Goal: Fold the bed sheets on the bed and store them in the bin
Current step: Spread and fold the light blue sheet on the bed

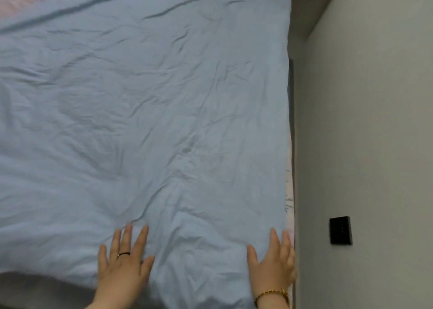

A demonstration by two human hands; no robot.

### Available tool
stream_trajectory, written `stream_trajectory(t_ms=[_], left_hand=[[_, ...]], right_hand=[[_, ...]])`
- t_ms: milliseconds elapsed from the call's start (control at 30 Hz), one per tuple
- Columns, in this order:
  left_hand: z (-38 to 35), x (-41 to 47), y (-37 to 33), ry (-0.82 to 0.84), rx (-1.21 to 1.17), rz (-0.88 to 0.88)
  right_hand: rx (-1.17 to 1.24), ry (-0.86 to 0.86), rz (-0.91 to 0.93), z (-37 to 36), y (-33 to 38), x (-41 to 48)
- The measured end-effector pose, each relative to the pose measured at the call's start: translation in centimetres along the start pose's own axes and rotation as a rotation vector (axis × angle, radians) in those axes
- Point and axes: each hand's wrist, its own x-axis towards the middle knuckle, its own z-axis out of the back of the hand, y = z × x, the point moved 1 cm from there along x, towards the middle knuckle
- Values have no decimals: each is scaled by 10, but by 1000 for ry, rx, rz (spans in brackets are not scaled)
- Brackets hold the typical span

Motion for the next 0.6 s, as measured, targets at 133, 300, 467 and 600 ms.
stream_trajectory(t_ms=[133, 300, 467, 600], left_hand=[[-19, -40, -33, 117, -66, -12], [13, -66, -101, 395, -199, -27], [25, -90, -152, 624, -482, -91], [37, -95, -166, 423, -567, -1]], right_hand=[[345, 29, -161, 26, -16, -8], [736, 285, -179, 47, -9, -19], [659, 498, -157, 55, -1, -40], [738, 581, -133, 75, 14, -51]])
